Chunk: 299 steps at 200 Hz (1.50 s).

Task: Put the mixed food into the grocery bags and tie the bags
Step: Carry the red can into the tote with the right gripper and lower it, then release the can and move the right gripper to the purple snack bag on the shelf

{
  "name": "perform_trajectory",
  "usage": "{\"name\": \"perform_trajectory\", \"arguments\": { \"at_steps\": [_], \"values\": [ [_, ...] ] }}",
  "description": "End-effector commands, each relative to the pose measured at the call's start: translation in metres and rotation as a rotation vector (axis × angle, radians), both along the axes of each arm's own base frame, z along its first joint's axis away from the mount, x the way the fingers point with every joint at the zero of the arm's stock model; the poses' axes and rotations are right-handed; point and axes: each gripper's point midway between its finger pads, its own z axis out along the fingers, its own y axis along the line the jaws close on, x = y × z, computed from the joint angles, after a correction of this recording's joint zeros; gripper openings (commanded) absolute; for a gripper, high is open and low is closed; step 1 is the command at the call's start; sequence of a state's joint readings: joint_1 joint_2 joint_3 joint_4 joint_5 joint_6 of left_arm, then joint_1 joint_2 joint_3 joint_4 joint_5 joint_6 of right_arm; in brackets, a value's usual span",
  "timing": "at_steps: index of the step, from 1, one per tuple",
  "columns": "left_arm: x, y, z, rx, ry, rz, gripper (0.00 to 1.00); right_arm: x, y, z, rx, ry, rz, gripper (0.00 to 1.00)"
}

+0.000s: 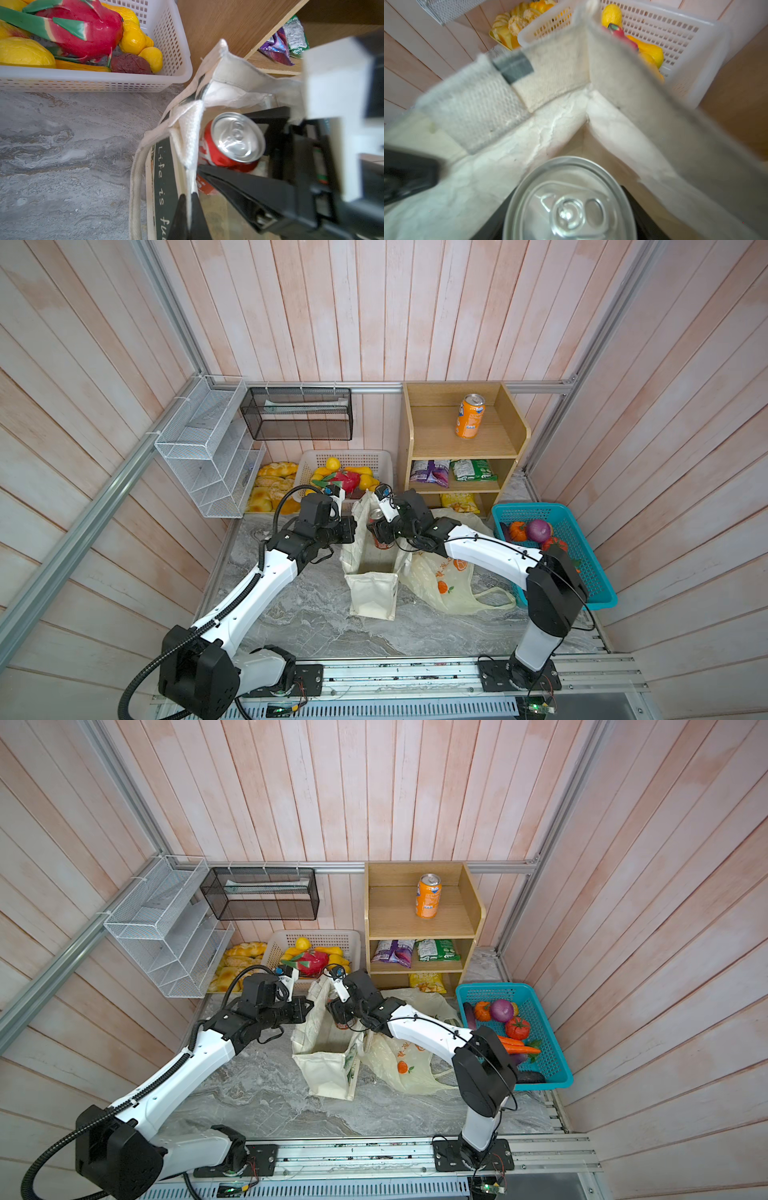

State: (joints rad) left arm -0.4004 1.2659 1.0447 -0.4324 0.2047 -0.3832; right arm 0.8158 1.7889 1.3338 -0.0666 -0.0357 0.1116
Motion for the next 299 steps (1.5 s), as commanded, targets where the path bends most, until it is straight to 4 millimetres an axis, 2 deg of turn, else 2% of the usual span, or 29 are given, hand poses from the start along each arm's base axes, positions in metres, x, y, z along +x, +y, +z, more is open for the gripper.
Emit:
{"name": "perform_trajectory", "arguments": {
  "at_steps": [1,26,60,80,104,110,115,120,129,154,164,171,205,244,280,299],
  "values": [
    [0.004,-0.002,0.007,0.011,-0.020,-0.015,0.00,0.014,0.019,0.030,0.101,-0.087,0.005,0.00],
    [0.005,-0.004,0.003,0.008,-0.011,-0.019,0.00,0.029,0.023,0.006,0.113,-0.072,-0.062,0.00],
    [0.005,-0.005,-0.003,-0.004,0.000,-0.019,0.00,0.051,0.019,-0.044,0.119,-0.095,-0.176,0.00],
    [0.003,-0.005,-0.007,-0.005,0.009,-0.020,0.00,0.051,0.023,-0.069,0.112,-0.059,-0.177,0.00],
    [0.002,-0.003,-0.006,0.003,0.003,-0.017,0.00,0.041,0.026,-0.073,0.116,-0.019,-0.143,0.00],
    [0.002,-0.002,-0.006,0.005,0.000,-0.016,0.00,0.040,0.025,-0.071,0.118,-0.011,-0.139,0.14],
    [0.001,-0.002,-0.006,0.006,-0.001,-0.015,0.00,0.037,0.025,-0.070,0.117,-0.002,-0.134,0.31],
    [0.001,-0.002,-0.006,0.008,-0.002,-0.016,0.00,0.036,0.024,-0.068,0.115,0.004,-0.131,0.46],
    [0.001,-0.001,-0.008,0.010,0.000,-0.015,0.00,0.033,0.023,-0.064,0.105,0.022,-0.124,0.63],
    [0.001,0.000,-0.011,0.026,0.004,-0.016,0.00,0.022,0.023,-0.050,0.079,0.061,-0.087,0.82],
    [0.001,0.001,-0.011,0.033,0.002,-0.012,0.00,0.016,0.024,-0.046,0.068,0.084,-0.060,0.84],
    [0.001,0.002,-0.011,0.036,0.003,-0.012,0.00,0.013,0.025,-0.043,0.062,0.101,-0.042,0.91],
    [0.000,0.003,-0.013,0.046,0.004,-0.009,0.00,-0.003,0.031,-0.015,0.056,0.150,0.043,0.93],
    [-0.001,0.007,-0.016,0.059,0.008,0.002,0.00,-0.025,0.028,0.045,0.145,0.164,0.104,0.80],
    [-0.002,0.012,-0.016,0.082,-0.003,0.008,0.00,-0.048,0.017,0.103,0.255,0.139,0.141,0.81],
    [-0.002,0.013,-0.016,0.088,-0.004,0.010,0.00,-0.049,0.002,0.131,0.301,0.095,0.101,0.82]
  ]
}}
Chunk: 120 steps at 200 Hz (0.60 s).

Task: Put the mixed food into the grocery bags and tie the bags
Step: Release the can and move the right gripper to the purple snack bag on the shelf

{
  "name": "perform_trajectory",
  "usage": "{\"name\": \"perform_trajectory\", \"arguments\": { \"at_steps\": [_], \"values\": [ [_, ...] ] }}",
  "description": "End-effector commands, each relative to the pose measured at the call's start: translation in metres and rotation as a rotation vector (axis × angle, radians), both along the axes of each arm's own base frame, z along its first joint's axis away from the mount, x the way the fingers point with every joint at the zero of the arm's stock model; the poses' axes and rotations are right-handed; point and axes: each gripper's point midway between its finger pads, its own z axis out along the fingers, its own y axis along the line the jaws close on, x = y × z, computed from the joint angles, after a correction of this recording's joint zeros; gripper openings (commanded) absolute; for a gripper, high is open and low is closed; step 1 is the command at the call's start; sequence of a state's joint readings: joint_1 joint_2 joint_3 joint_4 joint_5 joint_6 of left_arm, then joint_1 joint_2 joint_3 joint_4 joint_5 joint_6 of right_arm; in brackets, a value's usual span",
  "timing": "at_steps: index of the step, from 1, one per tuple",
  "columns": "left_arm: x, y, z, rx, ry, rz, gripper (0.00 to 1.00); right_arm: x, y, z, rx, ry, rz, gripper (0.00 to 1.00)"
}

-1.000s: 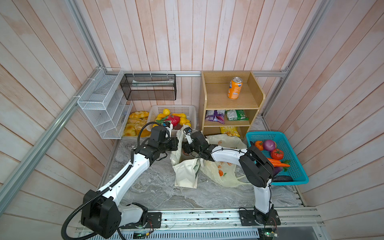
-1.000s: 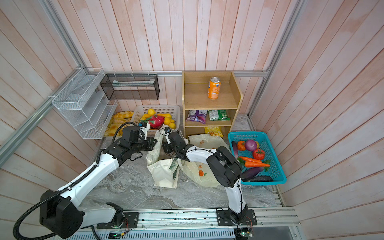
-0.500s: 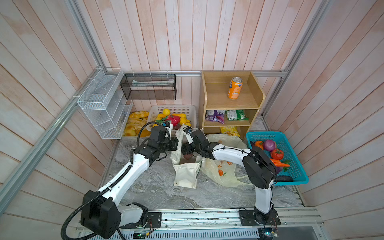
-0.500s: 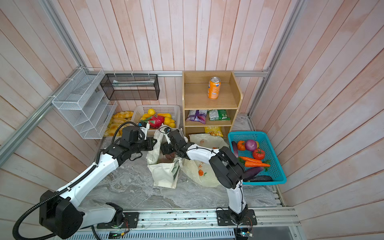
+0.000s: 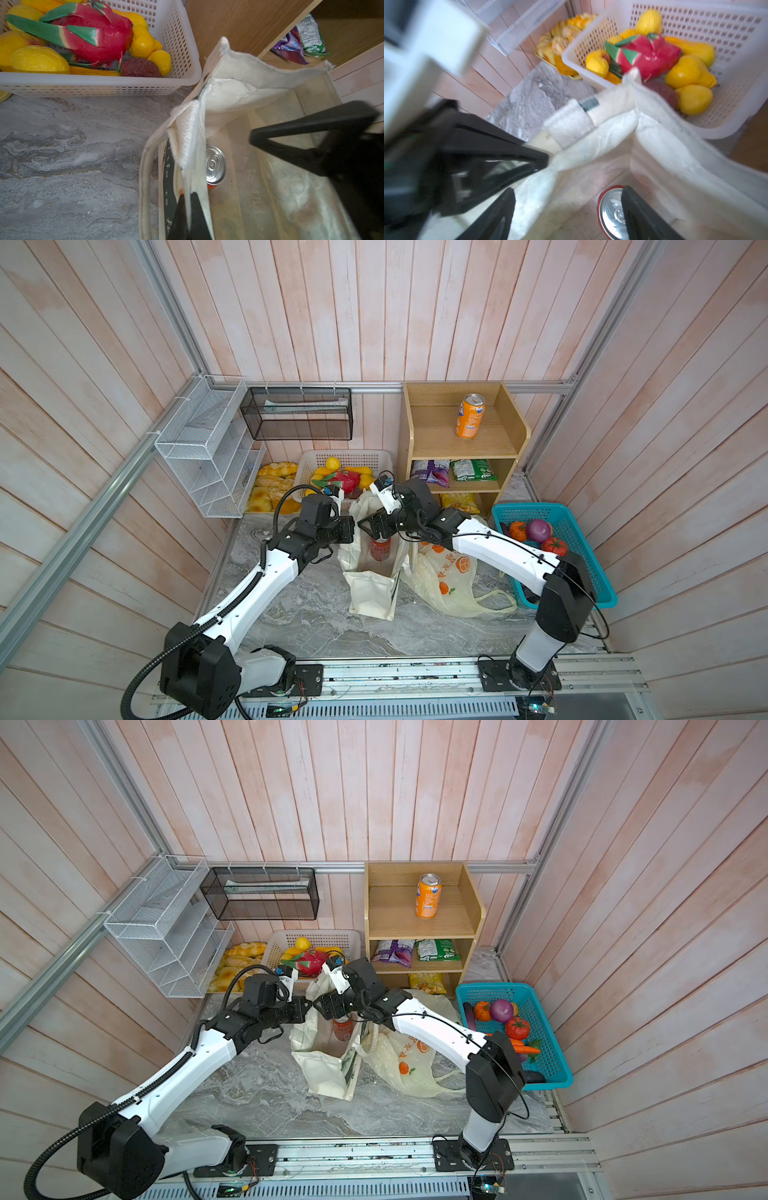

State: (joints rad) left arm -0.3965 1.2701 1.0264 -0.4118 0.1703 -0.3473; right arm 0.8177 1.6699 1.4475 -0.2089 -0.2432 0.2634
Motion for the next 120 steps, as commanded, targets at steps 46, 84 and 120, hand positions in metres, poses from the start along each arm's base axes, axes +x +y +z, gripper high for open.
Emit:
{"name": "perform_trajectory", "arguments": {
  "at_steps": [46,84,120],
  "values": [
    [-0.006,0.013,-0.003,0.059,-0.003,0.026,0.00,0.020,-0.106,0.074,0.246,0.001,-0.320,0.76],
    [-0.003,0.017,0.003,0.071,-0.025,0.038,0.00,0.051,-0.190,0.041,0.400,0.125,-0.500,0.55],
    [-0.002,0.017,0.006,0.068,-0.033,0.034,0.00,0.075,-0.219,0.020,0.417,0.153,-0.585,0.48]
  ]
}}
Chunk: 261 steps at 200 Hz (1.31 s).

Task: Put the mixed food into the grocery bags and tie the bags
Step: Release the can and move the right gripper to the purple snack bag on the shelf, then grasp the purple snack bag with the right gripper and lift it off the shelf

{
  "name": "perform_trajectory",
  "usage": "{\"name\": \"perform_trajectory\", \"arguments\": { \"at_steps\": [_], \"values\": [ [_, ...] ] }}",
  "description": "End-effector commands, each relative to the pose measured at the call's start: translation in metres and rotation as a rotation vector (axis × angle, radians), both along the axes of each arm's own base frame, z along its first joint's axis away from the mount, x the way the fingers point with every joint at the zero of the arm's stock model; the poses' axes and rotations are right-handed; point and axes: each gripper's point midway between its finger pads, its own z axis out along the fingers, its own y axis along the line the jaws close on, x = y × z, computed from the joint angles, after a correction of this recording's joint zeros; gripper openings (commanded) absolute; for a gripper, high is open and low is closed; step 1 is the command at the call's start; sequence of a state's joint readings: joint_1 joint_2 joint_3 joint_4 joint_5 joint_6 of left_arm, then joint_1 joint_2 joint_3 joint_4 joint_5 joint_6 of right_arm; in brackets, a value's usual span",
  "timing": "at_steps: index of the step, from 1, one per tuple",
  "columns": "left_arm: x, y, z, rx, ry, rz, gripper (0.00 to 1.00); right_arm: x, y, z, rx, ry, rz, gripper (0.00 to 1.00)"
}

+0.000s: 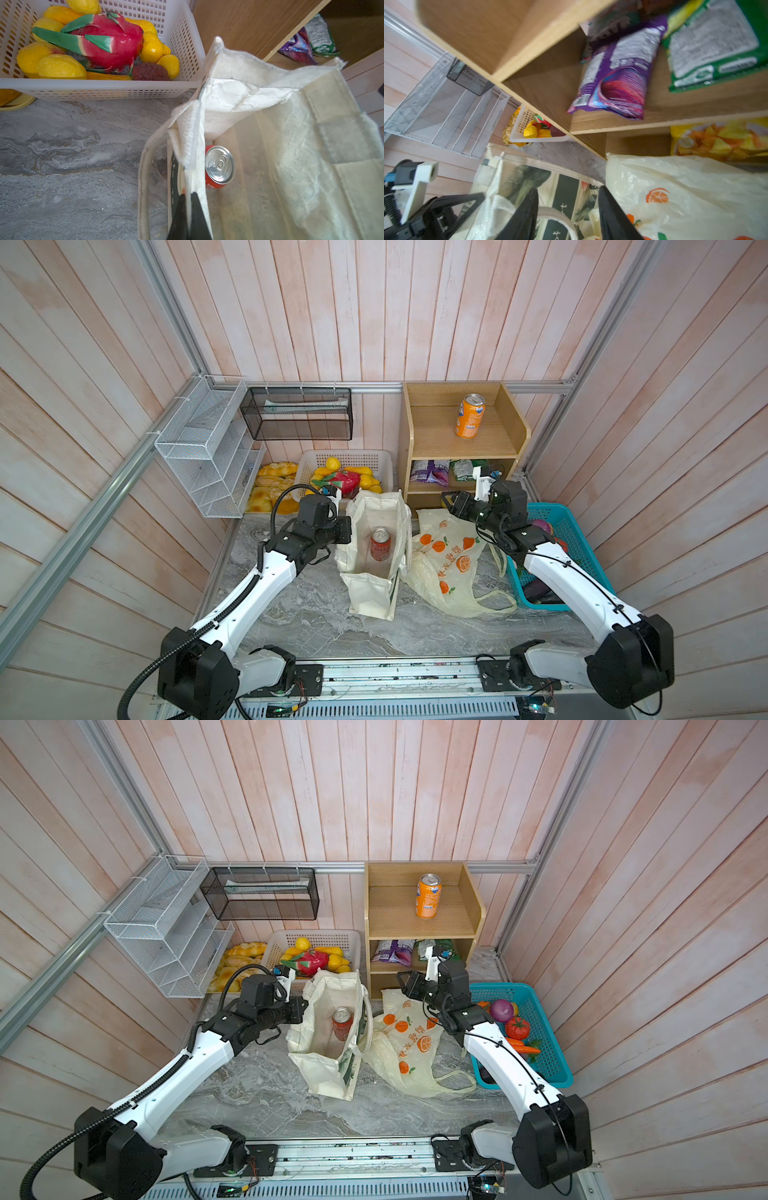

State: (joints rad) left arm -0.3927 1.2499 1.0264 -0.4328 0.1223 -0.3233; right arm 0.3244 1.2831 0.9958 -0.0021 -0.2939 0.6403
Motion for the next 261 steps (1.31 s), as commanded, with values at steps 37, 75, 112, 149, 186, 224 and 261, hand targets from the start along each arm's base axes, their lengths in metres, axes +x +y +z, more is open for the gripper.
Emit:
{"name": "perform_trajectory", "arguments": {
  "at_steps": [37,75,112,149,186,224,261],
  "values": [
    [-0.002,0.007,0.005,0.032,-0.014,0.006,0.00,0.037,-0.011,0.005,0.133,-0.031,-0.068,0.50],
    [-0.002,0.010,0.010,0.053,-0.025,0.006,0.00,0.066,-0.014,-0.004,0.155,-0.015,-0.108,0.49],
    [-0.001,0.009,0.012,0.049,-0.028,0.004,0.00,0.088,-0.014,-0.010,0.166,-0.012,-0.138,0.52],
    [-0.001,0.007,0.010,0.044,-0.021,-0.002,0.00,0.104,-0.012,-0.022,0.175,0.016,-0.150,0.55],
    [0.002,0.005,0.012,0.040,-0.021,-0.007,0.00,0.112,-0.006,-0.033,0.205,0.042,-0.145,0.56],
    [0.002,0.004,0.015,0.040,-0.021,-0.009,0.00,0.111,-0.005,-0.040,0.223,0.062,-0.142,0.59],
    [0.002,0.005,0.016,0.040,-0.026,-0.006,0.00,0.109,-0.006,-0.043,0.233,0.052,-0.145,0.63]
  ]
}}
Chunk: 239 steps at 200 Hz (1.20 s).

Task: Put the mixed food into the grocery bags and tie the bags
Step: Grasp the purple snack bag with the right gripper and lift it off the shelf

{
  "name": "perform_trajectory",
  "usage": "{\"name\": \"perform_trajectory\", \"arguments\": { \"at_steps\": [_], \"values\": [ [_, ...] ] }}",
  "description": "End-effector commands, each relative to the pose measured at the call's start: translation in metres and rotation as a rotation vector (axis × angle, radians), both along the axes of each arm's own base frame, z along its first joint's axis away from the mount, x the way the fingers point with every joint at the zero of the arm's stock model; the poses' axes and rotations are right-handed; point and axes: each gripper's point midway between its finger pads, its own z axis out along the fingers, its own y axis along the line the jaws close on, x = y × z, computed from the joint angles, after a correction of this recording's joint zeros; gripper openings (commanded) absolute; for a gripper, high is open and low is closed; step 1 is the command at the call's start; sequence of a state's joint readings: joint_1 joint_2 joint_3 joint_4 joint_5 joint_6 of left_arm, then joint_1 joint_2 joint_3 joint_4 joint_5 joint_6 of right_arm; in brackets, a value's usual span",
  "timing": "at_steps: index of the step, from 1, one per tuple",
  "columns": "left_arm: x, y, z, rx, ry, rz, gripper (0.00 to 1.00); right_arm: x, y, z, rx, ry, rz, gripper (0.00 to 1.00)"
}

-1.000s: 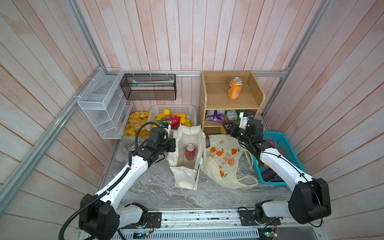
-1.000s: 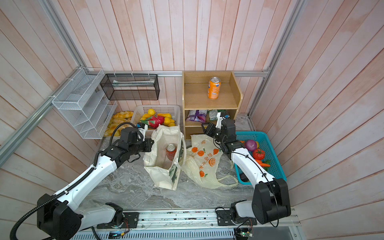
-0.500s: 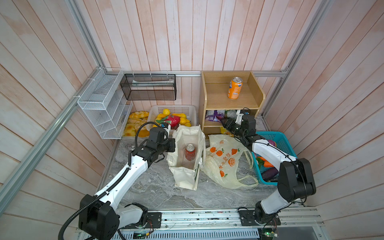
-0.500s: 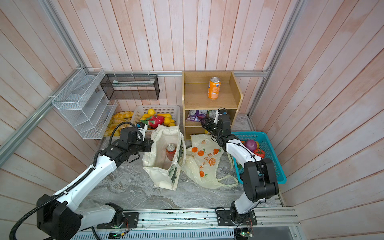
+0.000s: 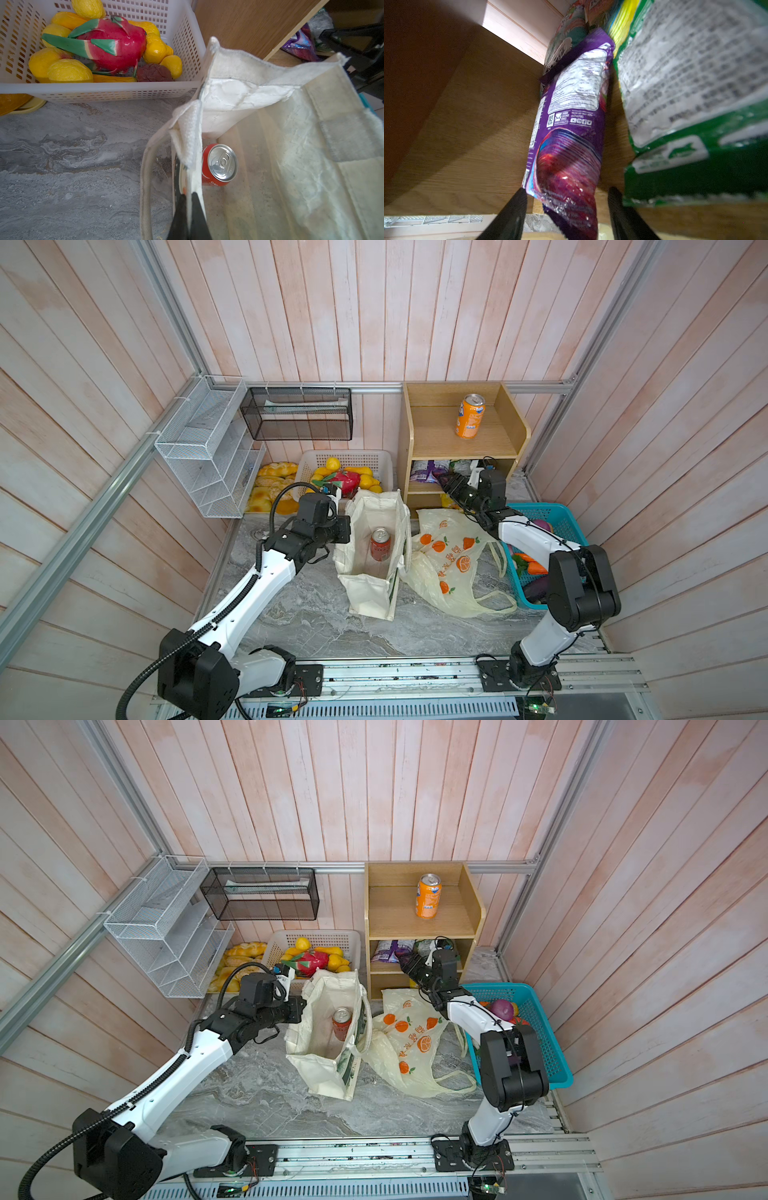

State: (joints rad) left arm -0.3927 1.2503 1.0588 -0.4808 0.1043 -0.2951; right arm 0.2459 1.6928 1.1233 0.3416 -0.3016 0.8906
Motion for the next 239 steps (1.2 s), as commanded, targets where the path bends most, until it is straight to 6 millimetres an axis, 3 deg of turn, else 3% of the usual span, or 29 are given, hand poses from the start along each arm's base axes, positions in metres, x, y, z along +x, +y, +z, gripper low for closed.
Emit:
{"name": "perform_trajectory", "arguments": {
  "at_steps": [1,63,115,145,186,239],
  "values": [
    [0.003,0.002,0.011,0.005,-0.024,-0.002,0.00,0.001,0.000,0.004,0.016,-0.026,0.004,0.62],
    [0.003,0.002,0.009,0.006,-0.014,0.002,0.00,0.009,0.008,0.002,0.058,-0.023,0.035,0.46],
    [0.004,0.001,0.008,0.003,-0.008,0.003,0.00,-0.002,0.009,0.005,0.096,-0.034,0.058,0.00],
    [0.005,0.001,0.007,0.001,-0.006,0.005,0.00,-0.014,0.007,0.015,0.103,-0.048,0.079,0.00],
    [0.005,0.001,0.004,0.002,-0.005,0.009,0.00,-0.045,0.007,0.037,0.124,-0.085,0.112,0.00],
    [0.009,-0.001,0.007,-0.005,-0.014,0.006,0.00,-0.090,0.000,0.082,0.099,-0.179,0.120,0.00]
  ]
}}
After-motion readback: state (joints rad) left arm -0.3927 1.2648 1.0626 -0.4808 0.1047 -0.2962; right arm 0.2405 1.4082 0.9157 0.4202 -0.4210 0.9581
